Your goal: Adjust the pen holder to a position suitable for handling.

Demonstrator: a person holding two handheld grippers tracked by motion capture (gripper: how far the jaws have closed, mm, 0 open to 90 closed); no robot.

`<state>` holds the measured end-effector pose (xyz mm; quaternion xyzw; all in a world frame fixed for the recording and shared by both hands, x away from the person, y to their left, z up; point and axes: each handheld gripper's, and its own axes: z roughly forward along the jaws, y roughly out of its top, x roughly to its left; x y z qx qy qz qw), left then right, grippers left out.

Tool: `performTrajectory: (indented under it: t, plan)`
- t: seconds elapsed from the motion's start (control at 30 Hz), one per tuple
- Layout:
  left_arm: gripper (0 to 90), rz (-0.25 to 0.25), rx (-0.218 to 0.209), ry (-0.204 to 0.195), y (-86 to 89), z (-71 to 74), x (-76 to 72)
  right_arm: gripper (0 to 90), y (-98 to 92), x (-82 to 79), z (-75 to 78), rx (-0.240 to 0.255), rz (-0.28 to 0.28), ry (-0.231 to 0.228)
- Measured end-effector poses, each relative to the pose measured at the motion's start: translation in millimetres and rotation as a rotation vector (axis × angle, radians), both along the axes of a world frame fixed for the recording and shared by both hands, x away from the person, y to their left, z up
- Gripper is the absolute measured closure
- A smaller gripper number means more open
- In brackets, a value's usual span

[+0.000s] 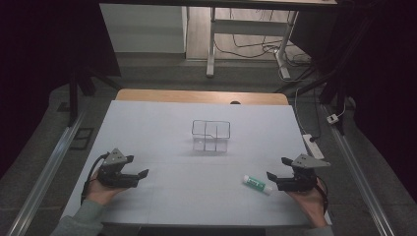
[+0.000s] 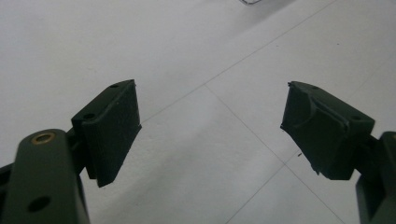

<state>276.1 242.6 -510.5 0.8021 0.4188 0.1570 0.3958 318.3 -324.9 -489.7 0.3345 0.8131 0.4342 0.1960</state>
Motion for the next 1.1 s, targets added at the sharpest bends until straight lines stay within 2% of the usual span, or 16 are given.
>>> performTrajectory:
  t: [0.37, 0.57, 0.87, 1.1]
  plan:
    - [19.6, -0.015, -0.014, 0.008, -0.5, 0.0, 2.1, 15.7, 2.3, 2.2, -1.5, -0.003, -0.009, 0.03]
    - [19.4, -0.022, -0.012, 0.006, -0.6, 1.2, 4.5, 15.7, 1.6, 3.4, -0.9, 0.013, -0.009, 0.032]
    - [18.8, -0.028, -0.013, 0.001, -0.4, 3.1, 4.3, 15.7, 3.7, 0.9, -1.9, 0.002, -0.004, 0.033]
    - [18.5, -0.03, -0.021, -0.002, 0.1, 4.8, 2.9, 15.6, 7.4, 0.4, 4.9, -0.013, 0.0, 0.031]
